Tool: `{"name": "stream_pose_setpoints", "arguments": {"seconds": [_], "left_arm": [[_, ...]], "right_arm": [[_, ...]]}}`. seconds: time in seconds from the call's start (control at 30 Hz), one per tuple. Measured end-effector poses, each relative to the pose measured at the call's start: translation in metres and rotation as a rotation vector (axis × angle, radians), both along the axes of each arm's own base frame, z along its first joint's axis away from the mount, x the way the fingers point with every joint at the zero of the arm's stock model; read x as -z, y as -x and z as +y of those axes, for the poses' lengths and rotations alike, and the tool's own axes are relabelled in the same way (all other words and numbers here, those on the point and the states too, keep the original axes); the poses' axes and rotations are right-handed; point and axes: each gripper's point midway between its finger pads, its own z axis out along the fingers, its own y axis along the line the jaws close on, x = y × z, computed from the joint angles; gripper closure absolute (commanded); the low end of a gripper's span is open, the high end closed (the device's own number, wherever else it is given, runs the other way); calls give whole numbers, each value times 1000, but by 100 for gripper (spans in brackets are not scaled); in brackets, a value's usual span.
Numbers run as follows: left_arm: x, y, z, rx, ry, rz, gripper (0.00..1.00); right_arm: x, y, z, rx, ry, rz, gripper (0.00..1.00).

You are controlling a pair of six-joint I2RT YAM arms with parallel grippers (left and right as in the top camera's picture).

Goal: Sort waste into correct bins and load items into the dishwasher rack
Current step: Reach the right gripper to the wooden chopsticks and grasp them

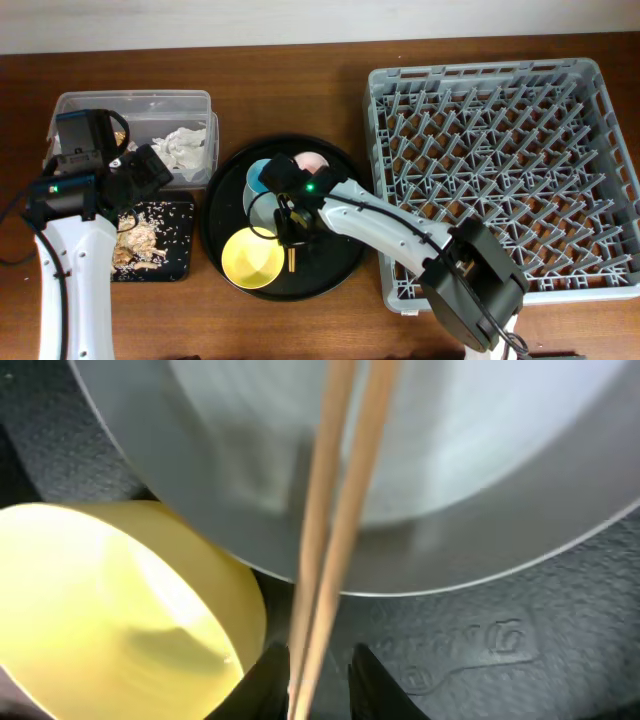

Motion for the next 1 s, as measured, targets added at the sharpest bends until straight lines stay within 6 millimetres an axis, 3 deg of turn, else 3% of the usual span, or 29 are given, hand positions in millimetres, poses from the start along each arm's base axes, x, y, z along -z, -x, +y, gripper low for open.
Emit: {"name": "stream_pose_setpoints", "arguments": {"seconds": [0.1,0.3,0.5,0.77,0.87,1.0], "left_arm": [[0,0,0,0,0,0,1],[0,0,0,0,0,0,1],[0,0,0,0,0,0,1],[0,0,0,0,0,0,1],[0,0,0,0,0,0,1],[0,0,0,0,0,0,1]], "right_arm": [[0,10,8,-32,0,-2,78],[4,11,-3,-33,78,-37,78],[12,22,10,-76,67,-64,76],[17,10,0,-47,93,-102,75],[-1,-3,-17,3,83,-111,75],[-2,1,-11,-13,71,-115,75]]}}
